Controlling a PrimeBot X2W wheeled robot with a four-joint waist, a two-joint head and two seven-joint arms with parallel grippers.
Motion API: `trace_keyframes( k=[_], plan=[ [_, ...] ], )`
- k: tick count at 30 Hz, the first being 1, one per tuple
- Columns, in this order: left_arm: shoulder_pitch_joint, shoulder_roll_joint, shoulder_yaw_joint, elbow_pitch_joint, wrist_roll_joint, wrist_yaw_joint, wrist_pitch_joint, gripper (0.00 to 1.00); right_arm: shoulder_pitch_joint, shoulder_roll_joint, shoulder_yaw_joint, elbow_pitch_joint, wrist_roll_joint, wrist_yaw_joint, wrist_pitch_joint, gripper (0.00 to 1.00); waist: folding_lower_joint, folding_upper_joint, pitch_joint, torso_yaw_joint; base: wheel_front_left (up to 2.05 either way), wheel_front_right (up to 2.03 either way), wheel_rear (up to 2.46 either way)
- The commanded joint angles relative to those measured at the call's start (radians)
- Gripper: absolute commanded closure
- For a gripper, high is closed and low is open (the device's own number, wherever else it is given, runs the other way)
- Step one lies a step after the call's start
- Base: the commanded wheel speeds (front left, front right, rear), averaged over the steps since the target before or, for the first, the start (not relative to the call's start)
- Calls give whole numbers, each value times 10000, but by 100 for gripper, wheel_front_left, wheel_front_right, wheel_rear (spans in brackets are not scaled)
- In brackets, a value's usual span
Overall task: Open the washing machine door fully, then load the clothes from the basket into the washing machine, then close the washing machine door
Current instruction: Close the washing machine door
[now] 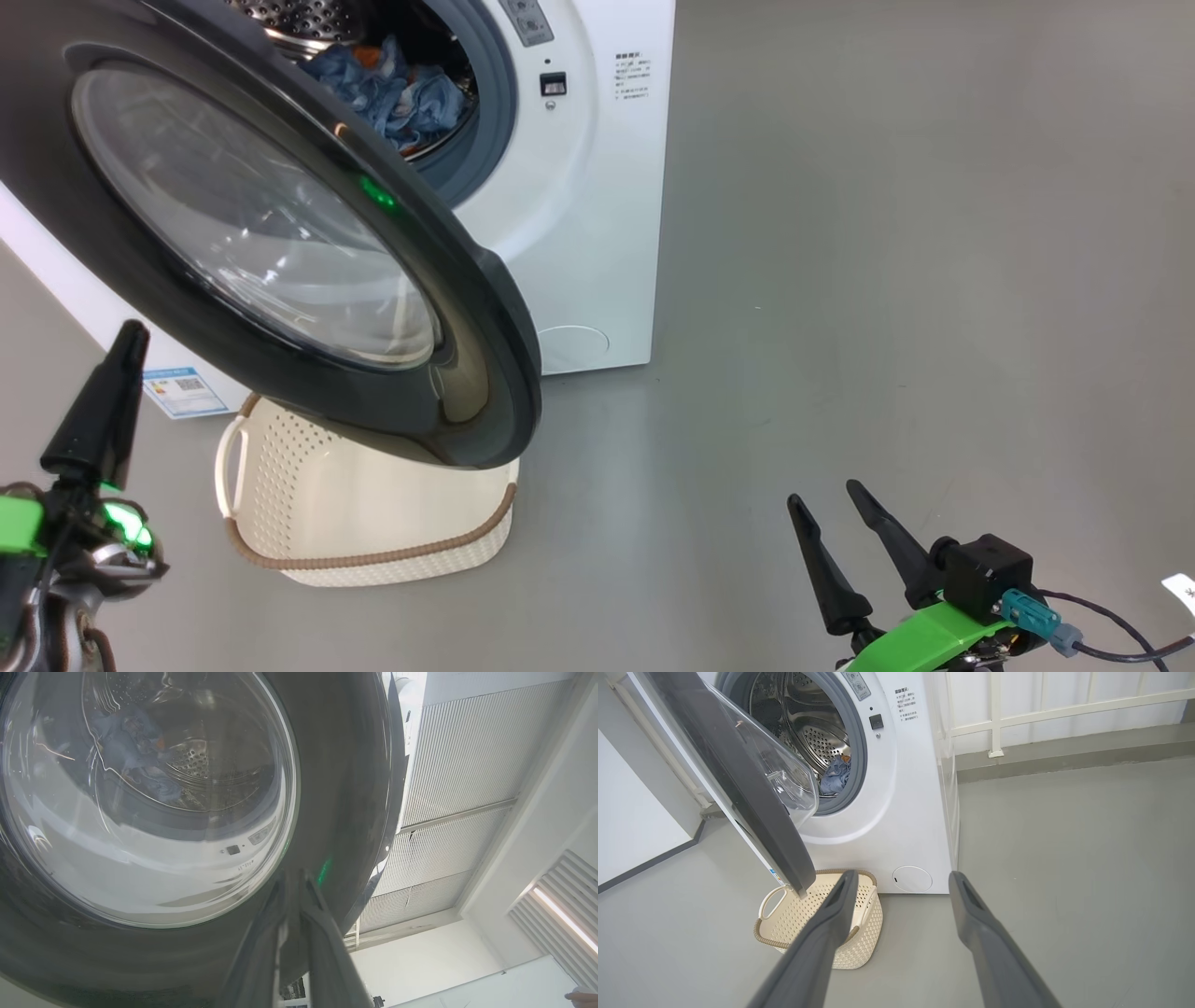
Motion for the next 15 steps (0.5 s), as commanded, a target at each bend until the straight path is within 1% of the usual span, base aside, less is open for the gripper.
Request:
trace_keyframes(
  k=[1,2,4,5,6,11,15],
  plan=[
    [27,251,210,-447,90,-99,-82,75,25,1,243,-252,52,16,-120,0,0,0,1,11,0,0,0],
    [99,244,183,-571,155,-99,-187,66,26,1,243,-259,53,16,-120,0,0,0,7,19,0,0,0],
    [241,248,122,-833,397,-99,-494,43,27,-1,242,-274,59,16,-120,0,0,0,19,33,0,0,0],
    [300,246,106,-960,503,-99,-694,4,27,-5,240,-284,59,16,-120,0,0,0,30,40,0,0,0],
    [365,248,61,-1040,580,-99,-850,0,27,-8,235,-292,59,16,-120,0,0,0,38,47,0,0,0],
    [700,494,-300,-1508,1144,-99,-1807,0,29,-19,233,-312,42,16,-120,0,0,0,46,68,0,0,0],
    [1116,1126,-979,-1967,2141,-99,-2972,0,21,-14,229,-329,32,16,-120,0,0,0,46,70,0,0,0]
  ],
)
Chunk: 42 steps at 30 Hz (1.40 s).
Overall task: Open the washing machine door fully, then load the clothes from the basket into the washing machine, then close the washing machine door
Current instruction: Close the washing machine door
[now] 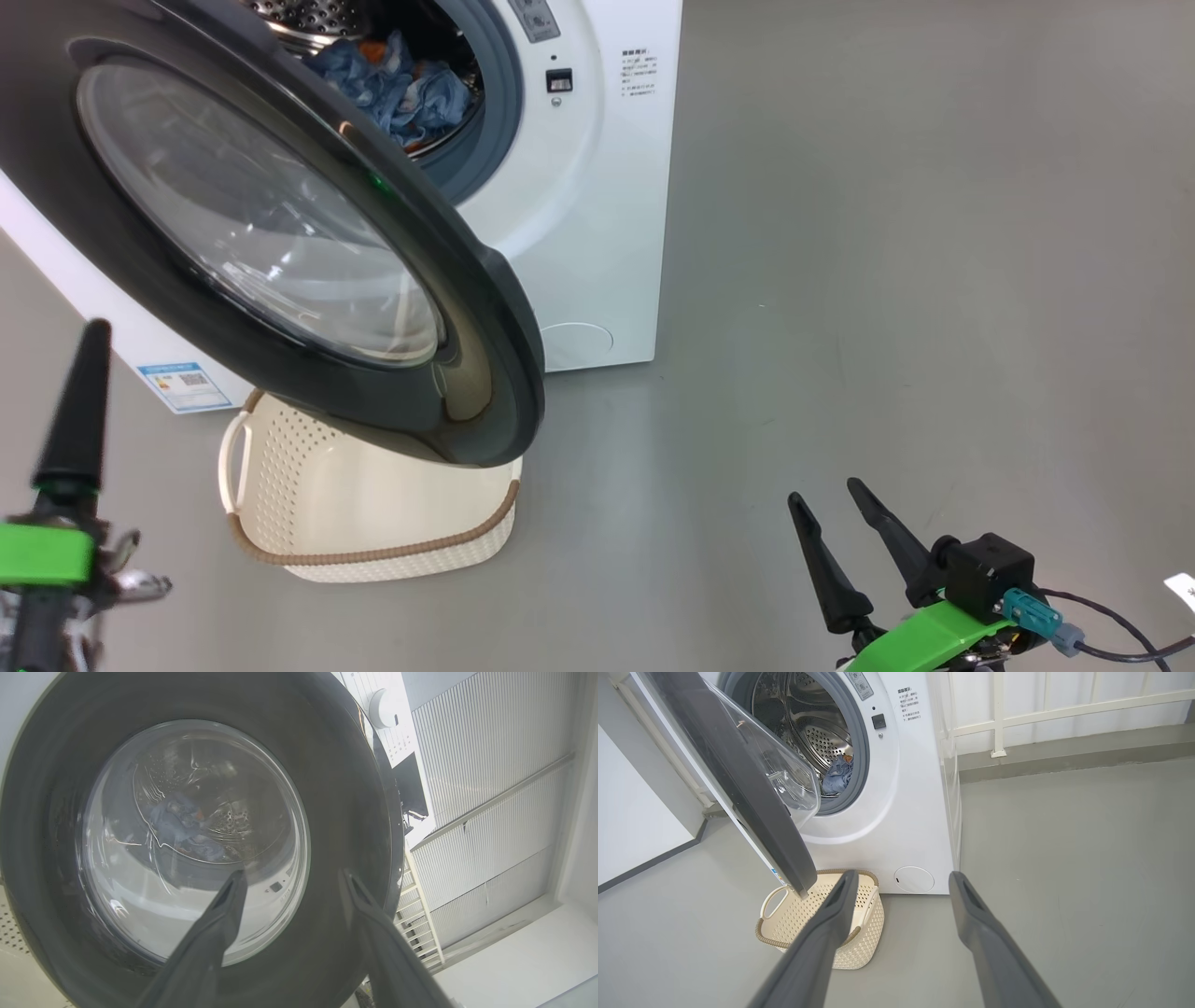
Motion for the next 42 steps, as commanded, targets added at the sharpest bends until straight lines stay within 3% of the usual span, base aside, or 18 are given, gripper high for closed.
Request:
trace_keyframes(
  k=[1,9,13,22,29,42],
  plan=[
    [109,708,-111,-465,660,-99,-502,0,18,-11,238,-282,31,16,-120,0,0,0,2,1,0,0,0],
    [948,2750,-2856,162,3554,-99,-4123,0,33,2,225,-328,12,16,-120,0,0,0,5,55,0,0,0],
    [971,3115,-3215,833,4816,-99,-4803,0,47,6,225,-361,2,16,-120,0,0,0,-4,76,0,0,0],
    [1245,2493,-2345,765,7623,-99,-4887,0,93,25,214,-410,-14,16,-120,0,0,0,-21,72,0,0,0],
    [1716,1953,-1860,397,9126,-100,-4889,0,128,39,183,-415,-5,16,-120,0,0,0,-35,87,0,0,0],
    [2813,796,-1330,-109,10465,-100,-4890,0,186,21,236,-381,50,16,-120,0,0,0,-231,39,0,0,0]
  ],
)
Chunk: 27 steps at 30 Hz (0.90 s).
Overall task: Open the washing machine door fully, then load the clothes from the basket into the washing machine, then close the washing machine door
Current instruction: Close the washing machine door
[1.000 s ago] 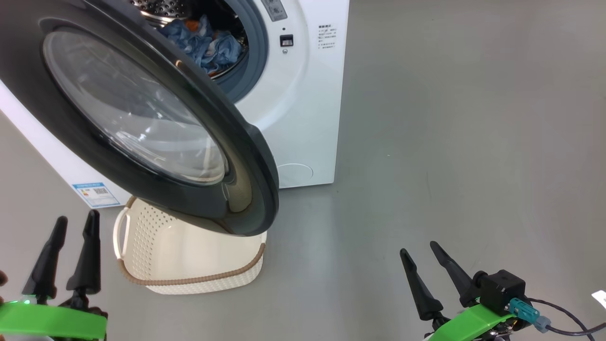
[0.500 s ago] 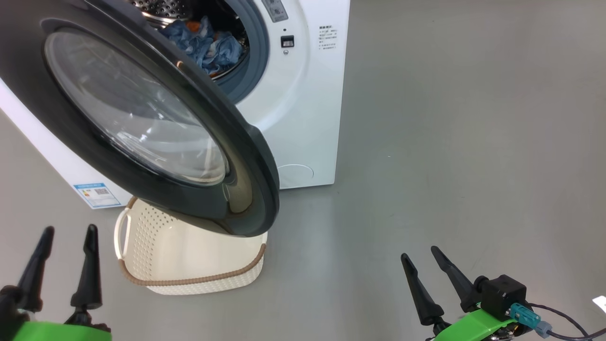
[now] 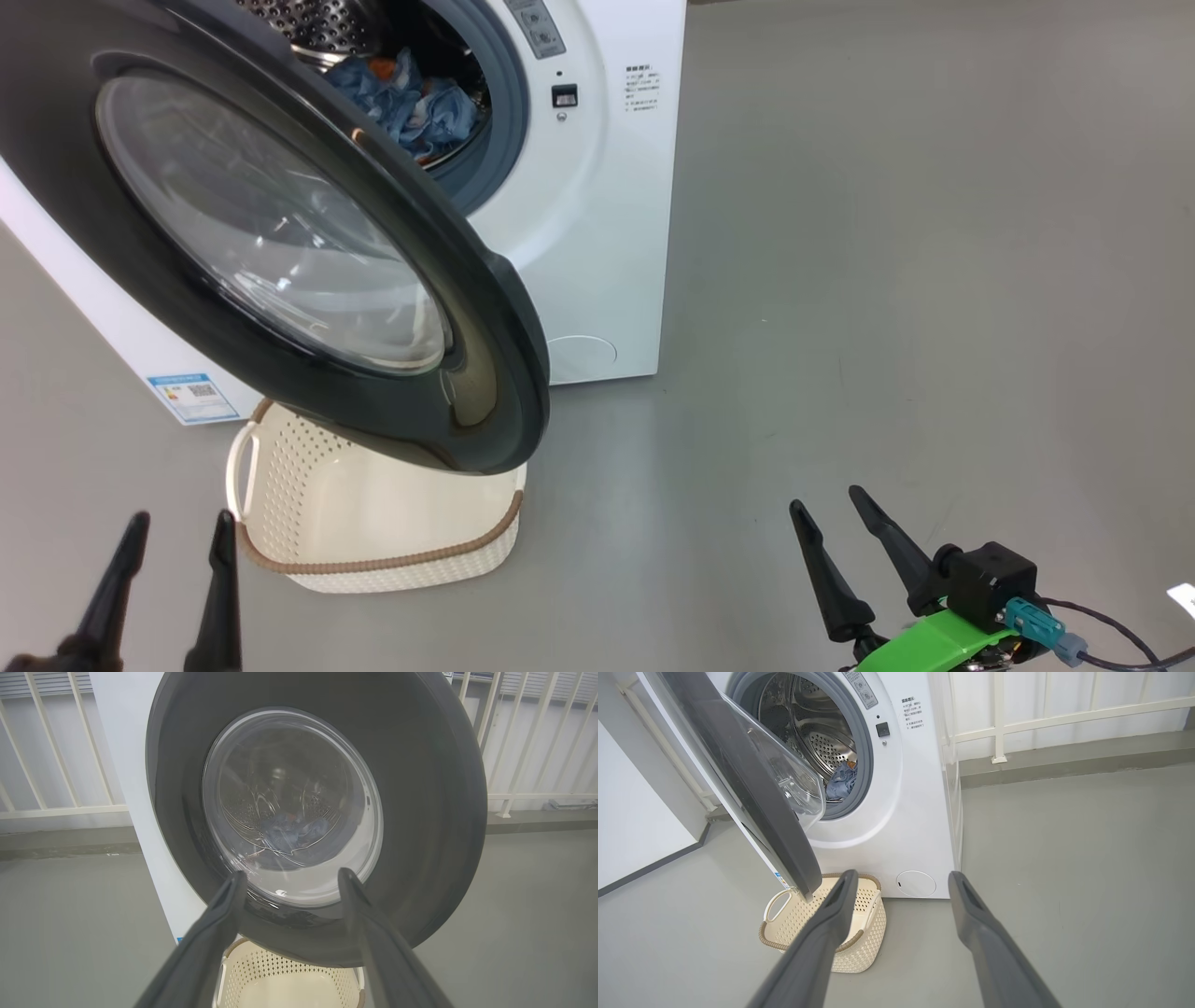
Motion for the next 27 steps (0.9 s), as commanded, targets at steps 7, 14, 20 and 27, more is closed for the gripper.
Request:
trace_keyframes(
  k=[7,14,20,27],
  plan=[
    [281,-307,539,-290,623,-15,-62,0,-2,-21,285,-223,81,16,-120,0,0,-1,-39,-13,0,0,0],
    [682,-728,817,-364,1059,-15,-62,0,-8,-33,282,-250,44,16,-120,0,0,-1,-57,-47,0,0,0],
    [939,-1060,934,-469,1452,-15,-62,0,-54,-54,299,-255,15,16,-120,0,0,-1,-86,-101,0,0,0],
    [1060,-1224,1111,-463,1512,3,-62,0,-56,-69,301,-280,-7,16,-120,0,0,-1,-137,-118,0,0,0]
  ],
)
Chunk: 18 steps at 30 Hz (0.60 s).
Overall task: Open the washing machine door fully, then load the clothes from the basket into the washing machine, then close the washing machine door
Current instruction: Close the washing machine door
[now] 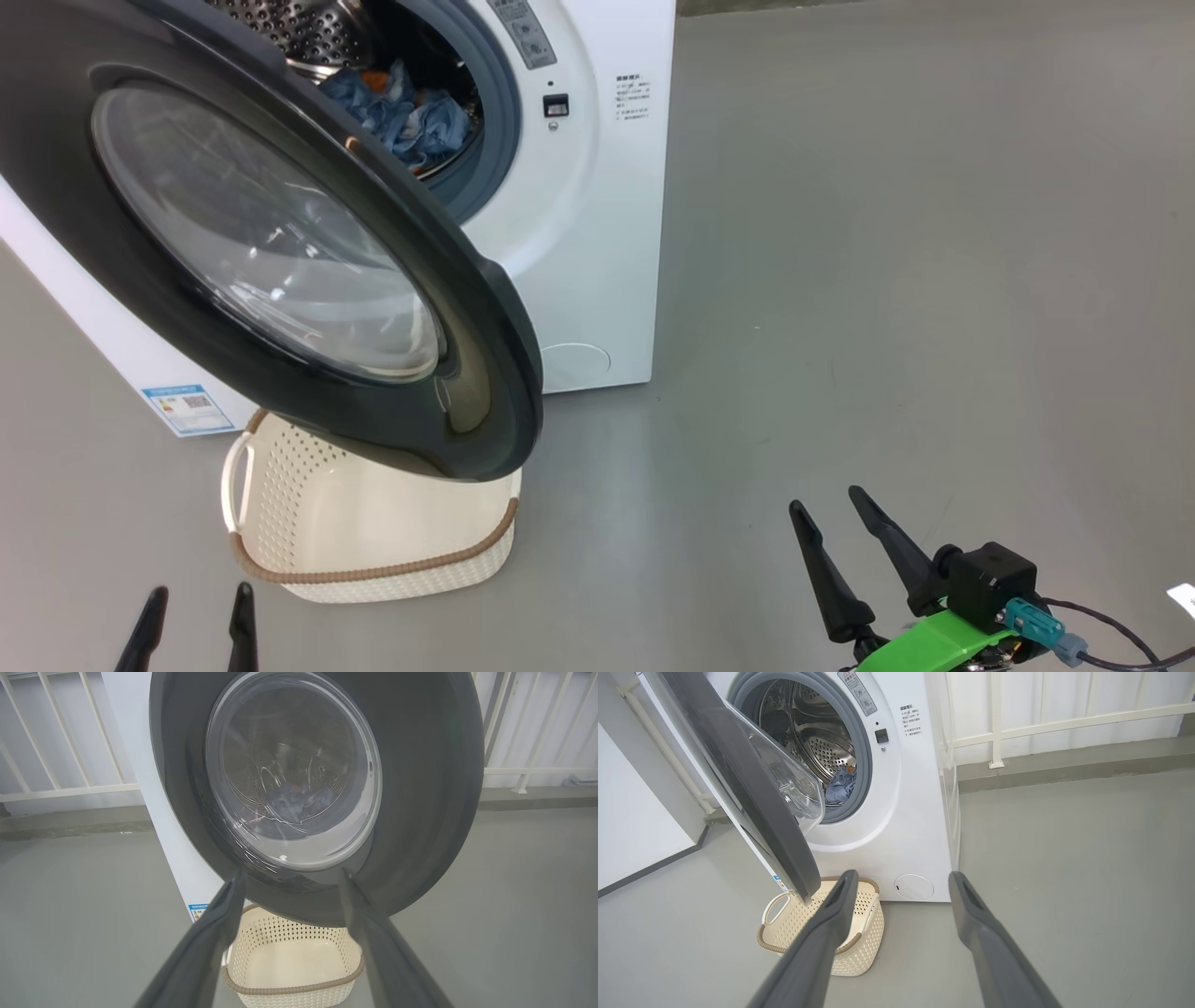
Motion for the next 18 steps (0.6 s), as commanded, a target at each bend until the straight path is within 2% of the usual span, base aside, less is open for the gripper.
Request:
trace_keyframes(
  k=[1,18],
  plan=[
    [-96,26,377,-288,87,3,-62,0,-57,-36,269,-278,-11,16,-120,0,0,0,-12,-10,0,0,0],
    [-79,-42,404,-72,-21,29,-62,0,-56,-66,237,-300,-17,16,-120,0,0,0,-32,50,0,0,0]
  ],
)
